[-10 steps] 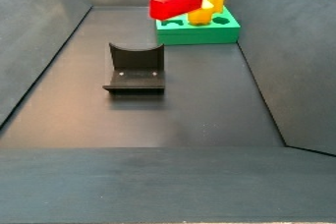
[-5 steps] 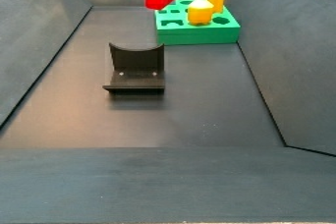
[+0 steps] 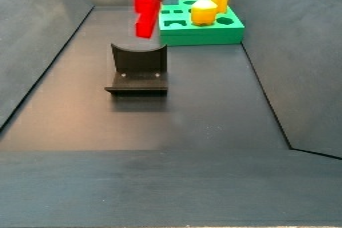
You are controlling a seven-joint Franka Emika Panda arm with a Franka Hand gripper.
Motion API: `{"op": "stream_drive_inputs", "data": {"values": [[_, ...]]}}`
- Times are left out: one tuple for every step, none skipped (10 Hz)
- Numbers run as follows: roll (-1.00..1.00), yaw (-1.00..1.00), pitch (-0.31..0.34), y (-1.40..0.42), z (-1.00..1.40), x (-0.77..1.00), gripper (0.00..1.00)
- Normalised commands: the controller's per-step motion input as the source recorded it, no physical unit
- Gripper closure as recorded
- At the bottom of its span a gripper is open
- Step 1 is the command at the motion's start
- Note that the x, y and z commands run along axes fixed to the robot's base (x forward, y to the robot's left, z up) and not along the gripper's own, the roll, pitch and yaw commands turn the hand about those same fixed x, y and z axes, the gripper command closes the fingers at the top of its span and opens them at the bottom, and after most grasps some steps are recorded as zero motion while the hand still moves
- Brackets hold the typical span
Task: Pick up the double-square object. Move up. Place the double-square object on the fixture. Regrasp the double-square object. Move to above the board. Insert the double-square object.
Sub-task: Place the double-square object on the fixture.
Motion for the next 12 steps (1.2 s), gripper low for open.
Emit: {"op": "stream_drive_inputs", "data": {"values": [[-1.00,0.28,0.089,0.04,-0.06,0.51,1.00],[-1.00,0.25,0.128,0.04,-0.03,0.37,1.00],[-1.00,0.22,0.172,0.04,-0.02,0.23,1.00],[-1.00,0.18,0.216,0.04,-0.02,0.11,1.00],[-0.87,0.09,0.211,0.04,0.00,0.03,1.00],[-0.69,0.02,0.192,0.04,0.00,0.03,1.00],[-0.57,-0.02,0.185,0.04,-0.01,0.04,1.00],[-0.31,-0.08,0.167,0.03,0.00,0.06,1.00],[-0.25,-0.09,0.151,0.03,0.00,0.06,1.00],[-1.00,-0.10,0.297,0.13,-1.00,0.12,1.00],[-1.00,-0.11,0.279,0.13,-1.00,0.13,1.00],[-1.00,-0.19,0.294,0.14,-1.00,0.14,1.00]]}}
